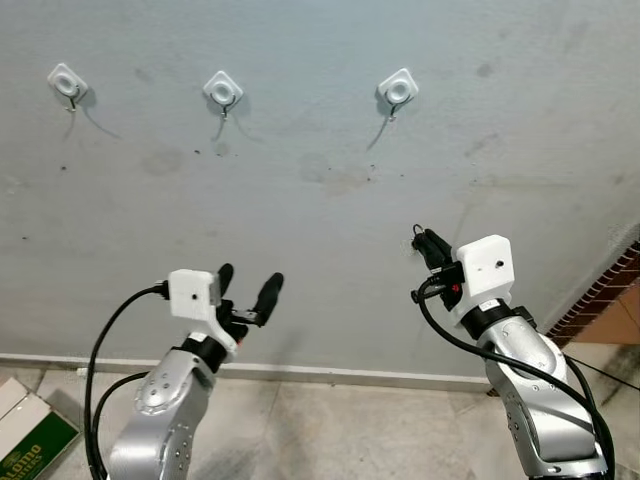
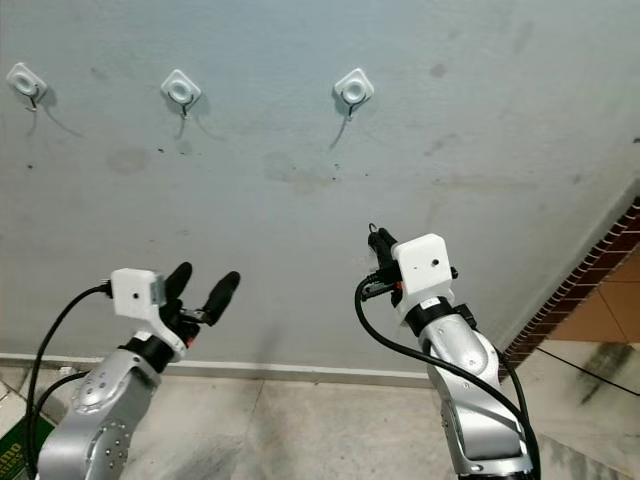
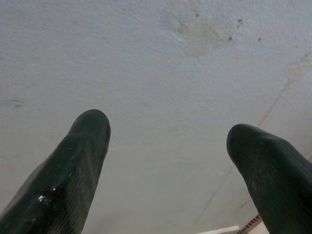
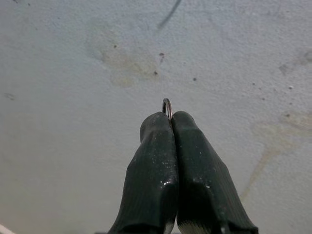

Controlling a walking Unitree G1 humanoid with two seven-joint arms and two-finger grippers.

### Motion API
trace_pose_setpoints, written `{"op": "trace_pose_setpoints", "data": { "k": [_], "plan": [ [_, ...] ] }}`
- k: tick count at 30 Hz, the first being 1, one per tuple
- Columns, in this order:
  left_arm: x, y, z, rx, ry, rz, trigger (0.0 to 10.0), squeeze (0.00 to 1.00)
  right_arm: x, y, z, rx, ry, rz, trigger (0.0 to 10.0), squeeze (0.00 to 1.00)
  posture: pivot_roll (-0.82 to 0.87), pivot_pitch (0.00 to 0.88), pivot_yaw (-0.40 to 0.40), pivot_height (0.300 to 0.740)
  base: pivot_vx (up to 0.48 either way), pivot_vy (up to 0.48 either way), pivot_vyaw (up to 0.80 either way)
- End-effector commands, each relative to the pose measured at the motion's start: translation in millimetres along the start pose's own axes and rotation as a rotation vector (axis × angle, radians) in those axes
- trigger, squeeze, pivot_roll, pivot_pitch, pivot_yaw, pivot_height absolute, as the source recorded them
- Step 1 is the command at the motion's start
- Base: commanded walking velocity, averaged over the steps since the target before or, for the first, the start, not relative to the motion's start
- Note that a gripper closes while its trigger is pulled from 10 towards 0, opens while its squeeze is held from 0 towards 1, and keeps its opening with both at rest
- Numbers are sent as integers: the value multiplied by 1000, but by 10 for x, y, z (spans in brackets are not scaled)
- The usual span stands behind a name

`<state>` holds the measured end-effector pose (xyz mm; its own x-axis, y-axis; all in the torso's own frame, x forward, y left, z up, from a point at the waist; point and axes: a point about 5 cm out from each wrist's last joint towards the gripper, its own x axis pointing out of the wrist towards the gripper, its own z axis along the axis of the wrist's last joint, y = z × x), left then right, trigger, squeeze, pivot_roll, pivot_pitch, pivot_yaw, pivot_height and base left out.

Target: Hang keys on a hook

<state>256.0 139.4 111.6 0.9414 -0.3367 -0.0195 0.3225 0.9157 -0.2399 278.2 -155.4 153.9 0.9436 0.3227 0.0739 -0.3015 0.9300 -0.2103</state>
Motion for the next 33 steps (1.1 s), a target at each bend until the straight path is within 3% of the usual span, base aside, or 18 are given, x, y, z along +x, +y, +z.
{"op": "trace_pose_setpoints", "data": {
  "k": [1,7,14,17,29,33],
  "plan": [
    [-1,19,-8,15,7,8,10000,0,44,1,69,-12,-32,3,10000,0,-82,83,44,740,0,0,0],
    [-10,12,-13,16,13,6,10000,0,163,-68,175,8,-73,-37,10000,0,-77,91,42,740,0,0,0],
    [11,-100,37,142,-5,-56,10000,0,272,-111,228,9,-90,-49,10000,0,-71,93,38,740,0,0,0],
    [19,-112,40,124,-11,-53,10000,0,280,-94,214,7,-87,-39,10000,0,-64,90,33,740,0,0,0],
    [23,-75,26,74,-11,-46,10000,0,101,-34,119,13,-53,-11,10000,0,-72,85,40,740,0,0,0],
    [-85,-56,33,107,-8,-34,10000,0,-156,5,15,14,3,23,10000,0,-75,84,37,740,0,0,0]
  ]
}}
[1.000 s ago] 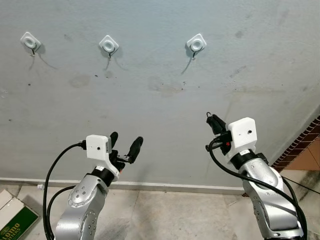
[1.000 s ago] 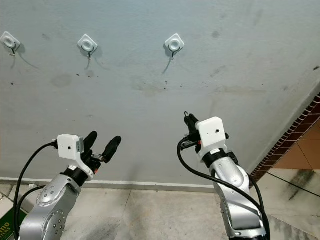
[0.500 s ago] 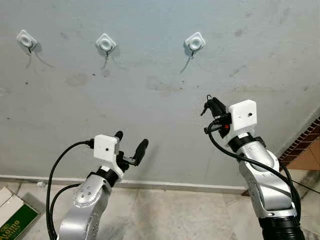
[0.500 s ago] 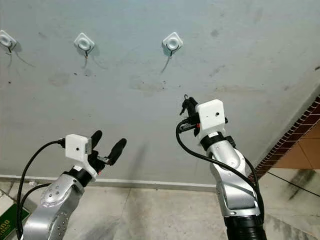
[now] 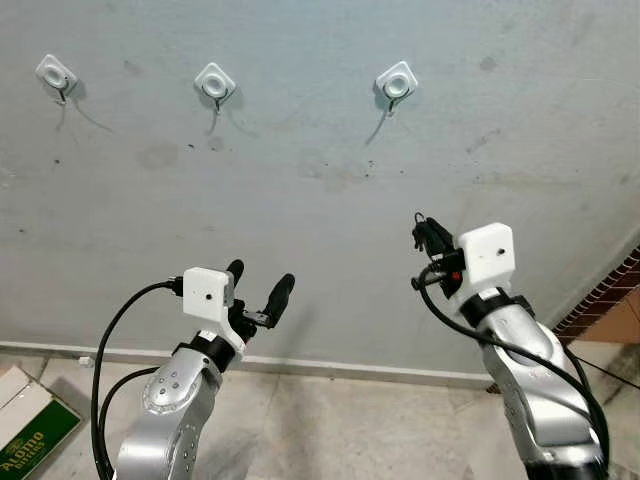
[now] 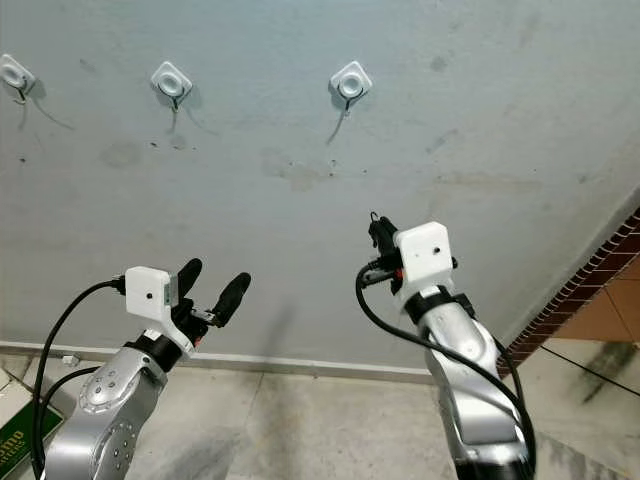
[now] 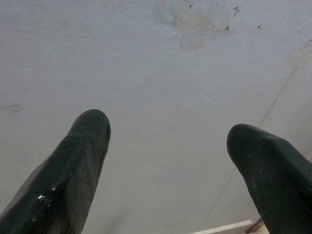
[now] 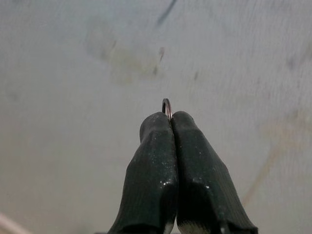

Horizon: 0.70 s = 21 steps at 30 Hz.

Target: Hang keys on a hook

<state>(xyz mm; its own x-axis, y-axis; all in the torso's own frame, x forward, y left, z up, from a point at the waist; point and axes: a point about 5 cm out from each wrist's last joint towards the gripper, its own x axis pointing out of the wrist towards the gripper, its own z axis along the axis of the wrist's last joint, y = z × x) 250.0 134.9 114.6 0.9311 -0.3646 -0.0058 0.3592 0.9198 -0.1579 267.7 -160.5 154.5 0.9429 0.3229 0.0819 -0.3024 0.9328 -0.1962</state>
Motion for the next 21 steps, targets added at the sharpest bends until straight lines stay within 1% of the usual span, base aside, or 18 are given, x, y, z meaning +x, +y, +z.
{"op": "trace_pose_setpoints", "data": {
  "k": [1,2,4,8,10,17,21],
  "plan": [
    [-86,20,0,31,9,2,10000,0,-115,36,-34,1,30,31,10000,0,-75,84,37,740,0,0,0],
    [-86,20,0,31,9,2,10000,0,-115,36,-34,1,30,31,10000,0,-75,84,37,740,0,0,0],
    [-137,55,-16,34,18,21,10000,0,-213,48,-72,1,53,34,10000,0,-72,101,36,740,0,0,0],
    [-172,81,-18,41,22,32,10000,0,-269,36,-82,5,63,14,10000,0,-72,101,36,740,0,0,0],
    [-186,99,-17,14,24,33,10000,0,-320,32,-75,11,74,-2,10000,0,-73,96,40,740,0,0,0],
    [-208,100,-12,-15,17,28,10000,0,-377,38,-79,12,88,-6,10000,0,-75,95,45,740,0,0,0],
    [-208,101,-22,-31,22,24,10000,0,-382,35,-87,13,95,-9,10000,0,-75,95,45,740,0,0,0]
  ]
}}
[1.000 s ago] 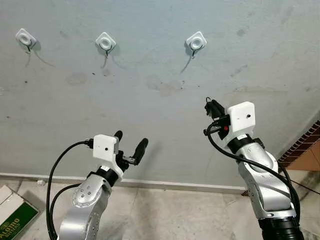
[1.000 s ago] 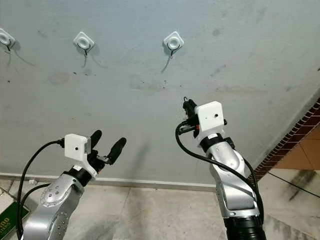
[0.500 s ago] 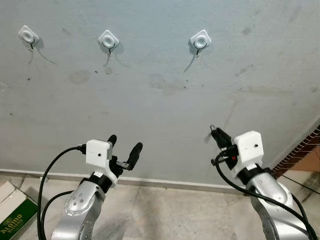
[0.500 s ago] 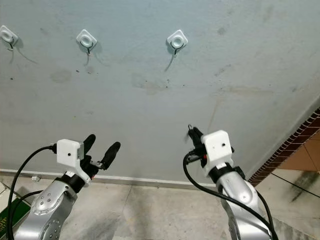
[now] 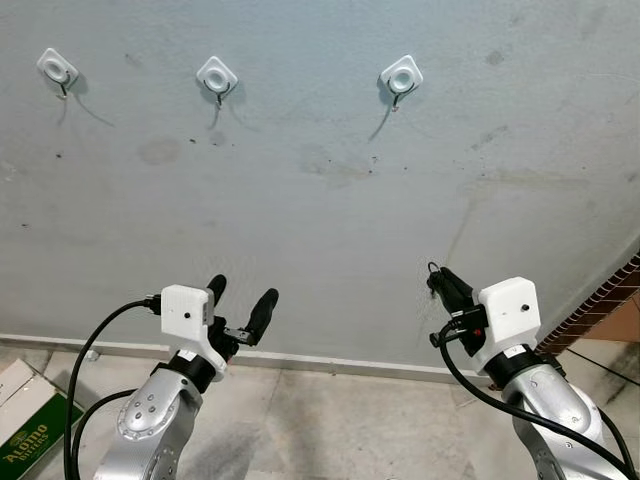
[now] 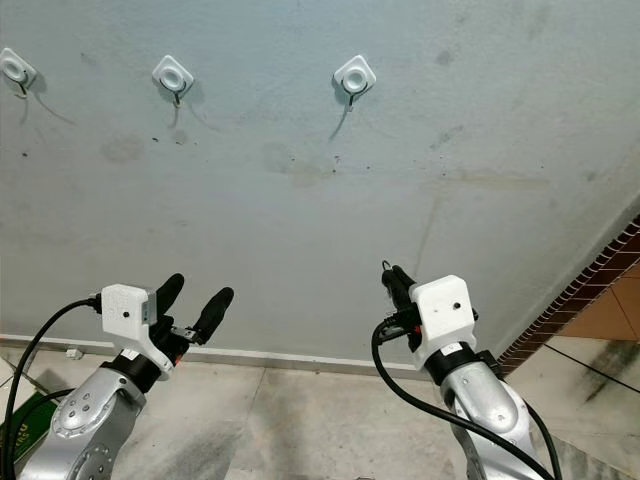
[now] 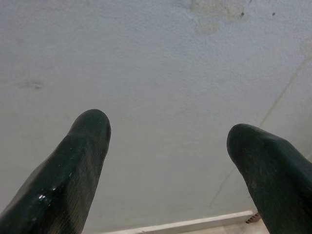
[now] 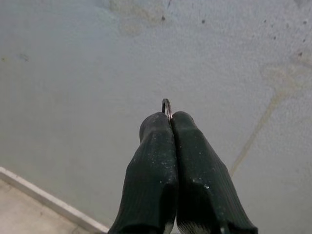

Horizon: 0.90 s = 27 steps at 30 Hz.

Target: Hang keys on a hook

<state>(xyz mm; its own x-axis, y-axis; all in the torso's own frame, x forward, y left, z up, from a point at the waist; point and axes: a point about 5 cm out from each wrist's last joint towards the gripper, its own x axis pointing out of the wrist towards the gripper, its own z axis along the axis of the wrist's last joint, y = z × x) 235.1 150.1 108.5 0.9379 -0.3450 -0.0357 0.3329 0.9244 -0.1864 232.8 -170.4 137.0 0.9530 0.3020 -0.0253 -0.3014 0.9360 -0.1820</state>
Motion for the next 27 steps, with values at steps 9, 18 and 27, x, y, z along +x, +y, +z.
{"op": "trace_pose_setpoints", "data": {
  "k": [9,18,27],
  "plan": [
    [-6,-3,21,-4,2,-13,10000,0,14,16,62,5,-16,-1,10000,0,-76,98,47,740,0,0,0],
    [-3,-7,18,-9,5,-21,10000,0,20,31,61,8,-14,5,10000,0,-76,98,47,740,144,0,0],
    [0,-10,12,-11,10,-25,10000,0,26,43,59,13,-13,7,10000,0,-76,98,47,740,275,0,0]
  ]
}}
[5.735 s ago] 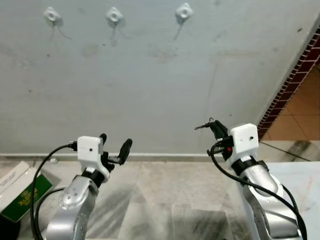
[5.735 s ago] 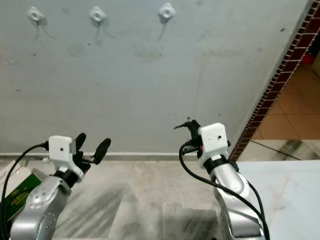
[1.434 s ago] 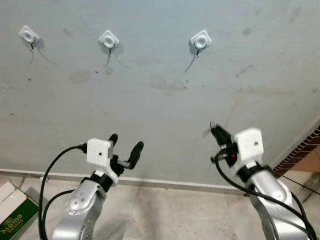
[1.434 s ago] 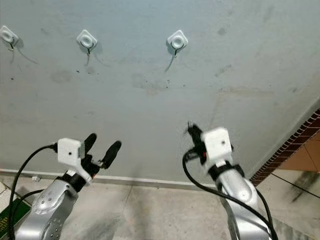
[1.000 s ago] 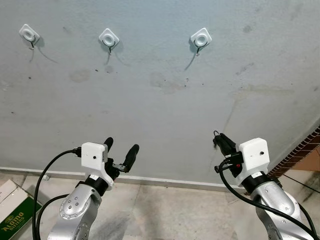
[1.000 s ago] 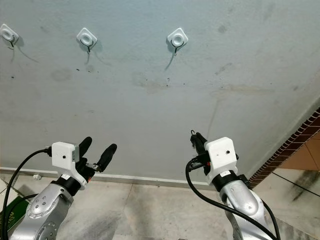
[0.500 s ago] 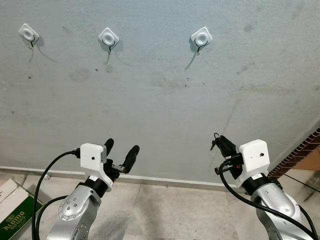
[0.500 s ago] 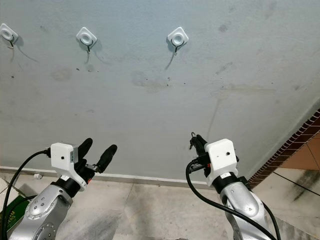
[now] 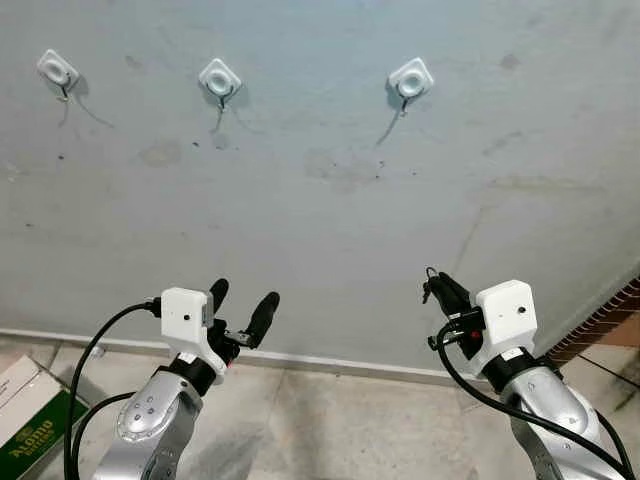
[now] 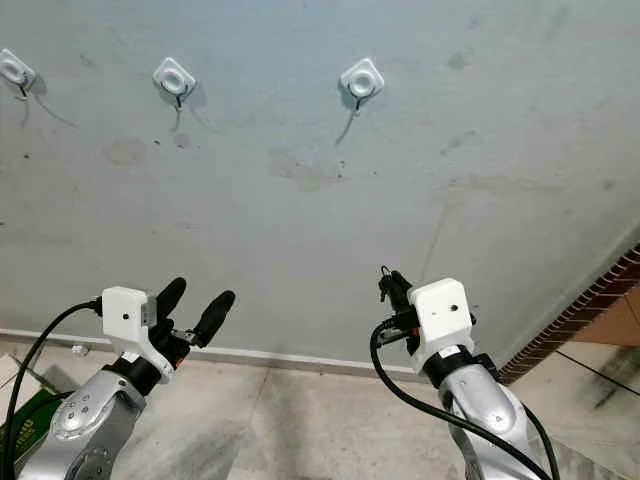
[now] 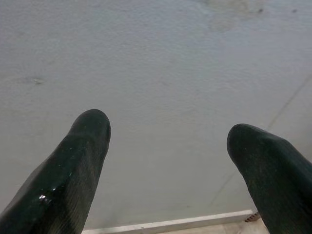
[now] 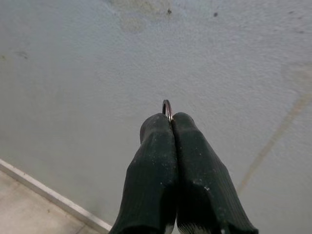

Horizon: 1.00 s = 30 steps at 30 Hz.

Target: Hang keys on a hook

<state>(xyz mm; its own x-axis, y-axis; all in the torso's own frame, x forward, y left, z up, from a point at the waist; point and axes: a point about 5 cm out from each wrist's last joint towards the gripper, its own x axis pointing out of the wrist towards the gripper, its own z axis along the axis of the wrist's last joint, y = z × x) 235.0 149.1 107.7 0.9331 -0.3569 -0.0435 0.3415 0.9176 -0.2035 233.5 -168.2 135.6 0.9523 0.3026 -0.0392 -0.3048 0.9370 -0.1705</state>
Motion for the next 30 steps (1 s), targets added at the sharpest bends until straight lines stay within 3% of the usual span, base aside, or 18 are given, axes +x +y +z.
{"op": "trace_pose_setpoints", "data": {
  "k": [1,14,23,26,28,30],
  "plan": [
    [-2,-3,20,6,0,-14,10000,0,14,24,69,2,-27,4,10000,0,-76,98,47,740,289,0,0],
    [1,-15,14,12,7,-20,10000,0,34,54,77,3,-30,14,10000,0,-70,99,47,740,285,0,0],
    [-4,-6,4,22,13,-8,10000,0,49,71,83,6,-34,20,10000,0,-66,95,44,740,0,0,0],
    [2,-14,7,58,16,-12,10000,0,56,73,88,7,-36,20,10000,0,-66,96,43,740,0,0,0],
    [18,-60,26,152,8,-35,10000,0,81,77,122,12,-48,18,10000,0,-66,104,43,740,0,0,0],
    [24,-77,30,177,5,-40,10000,0,97,81,149,18,-58,26,10000,0,-69,101,44,740,0,0,0]
  ]
}}
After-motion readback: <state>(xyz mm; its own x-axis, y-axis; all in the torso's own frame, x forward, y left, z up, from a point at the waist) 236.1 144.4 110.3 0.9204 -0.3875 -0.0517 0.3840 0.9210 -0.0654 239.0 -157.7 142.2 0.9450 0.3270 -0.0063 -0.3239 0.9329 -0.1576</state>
